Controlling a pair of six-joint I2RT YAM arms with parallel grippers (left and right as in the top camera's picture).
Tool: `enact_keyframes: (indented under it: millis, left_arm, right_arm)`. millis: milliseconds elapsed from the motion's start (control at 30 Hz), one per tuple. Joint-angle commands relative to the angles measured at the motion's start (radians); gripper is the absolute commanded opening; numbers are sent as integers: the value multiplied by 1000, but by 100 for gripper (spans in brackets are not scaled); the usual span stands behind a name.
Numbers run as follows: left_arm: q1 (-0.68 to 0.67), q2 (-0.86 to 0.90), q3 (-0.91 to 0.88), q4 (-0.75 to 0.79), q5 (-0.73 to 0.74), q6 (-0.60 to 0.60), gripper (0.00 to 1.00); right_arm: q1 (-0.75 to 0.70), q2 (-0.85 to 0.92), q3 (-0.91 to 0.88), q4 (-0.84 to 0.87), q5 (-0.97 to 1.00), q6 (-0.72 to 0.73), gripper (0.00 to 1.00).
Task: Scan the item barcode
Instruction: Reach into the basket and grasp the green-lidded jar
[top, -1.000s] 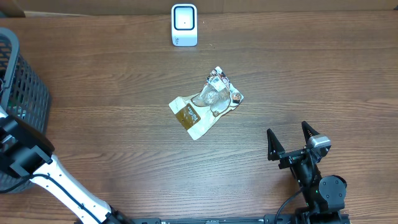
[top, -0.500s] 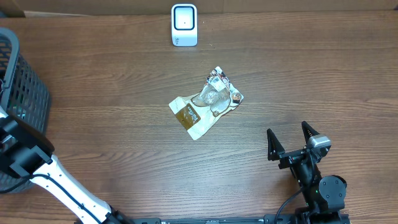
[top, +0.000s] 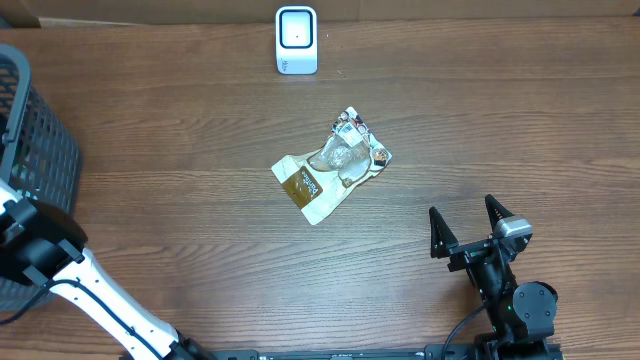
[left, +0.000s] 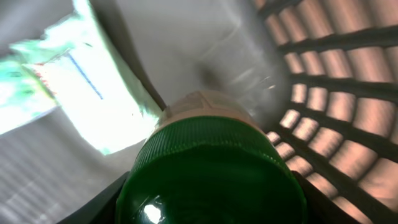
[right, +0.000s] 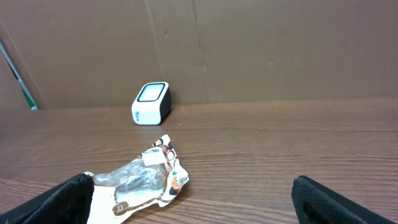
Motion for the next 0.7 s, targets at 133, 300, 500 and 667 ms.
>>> enact_keyframes:
  millis: [133,300,500,667]
  left_arm:
    - [-4,-96,231,-42,113,-85,42]
    - [-4,-218,242,-34,101,-105,40]
    - [-4,-347,242,-36,105,-105,40]
    - [-5,-433,242,-42,130,-102,40]
  right_arm:
    - [5,-11,-11,4,2,4,100]
    - [5,-11,-11,4,2,4,100]
    - [5,-11,-11,4,2,4,100]
    - [5,-11,-11,4,2,4,100]
